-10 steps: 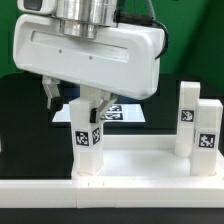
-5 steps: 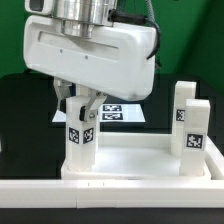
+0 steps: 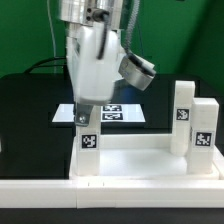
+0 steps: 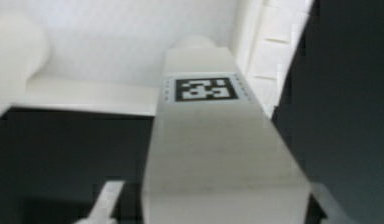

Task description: Assemble desk

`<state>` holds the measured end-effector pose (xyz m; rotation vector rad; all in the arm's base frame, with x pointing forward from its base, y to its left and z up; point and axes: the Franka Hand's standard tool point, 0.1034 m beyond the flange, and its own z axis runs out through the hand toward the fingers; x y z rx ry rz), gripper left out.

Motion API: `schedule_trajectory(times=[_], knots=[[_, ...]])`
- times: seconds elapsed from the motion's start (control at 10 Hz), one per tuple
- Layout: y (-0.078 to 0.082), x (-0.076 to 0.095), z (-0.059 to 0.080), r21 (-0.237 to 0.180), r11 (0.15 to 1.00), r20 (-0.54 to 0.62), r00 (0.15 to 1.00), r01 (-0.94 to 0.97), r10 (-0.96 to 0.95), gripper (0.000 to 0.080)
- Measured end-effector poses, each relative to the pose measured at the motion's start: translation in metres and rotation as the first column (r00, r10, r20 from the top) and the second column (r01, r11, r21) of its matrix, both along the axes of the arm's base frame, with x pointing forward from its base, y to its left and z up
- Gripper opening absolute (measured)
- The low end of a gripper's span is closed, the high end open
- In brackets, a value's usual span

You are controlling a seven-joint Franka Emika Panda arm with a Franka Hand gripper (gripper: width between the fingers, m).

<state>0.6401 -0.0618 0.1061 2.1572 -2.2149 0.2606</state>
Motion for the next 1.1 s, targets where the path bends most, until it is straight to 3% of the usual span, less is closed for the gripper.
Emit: schedule_trajectory(times=[0.5, 0.7, 1.1], knots=[[0.0000, 0.0000, 0.0000, 0.000, 1.000, 0.000, 1.000, 0.000, 0.000, 0.0304], [0.0000, 0.0000, 0.0000, 0.000, 1.000, 0.000, 1.000, 0.000, 0.000, 0.0611], [0.0006, 0.0004, 0.0006, 0.008, 0.998, 0.018, 0.998, 0.068, -0.068, 0.0648]])
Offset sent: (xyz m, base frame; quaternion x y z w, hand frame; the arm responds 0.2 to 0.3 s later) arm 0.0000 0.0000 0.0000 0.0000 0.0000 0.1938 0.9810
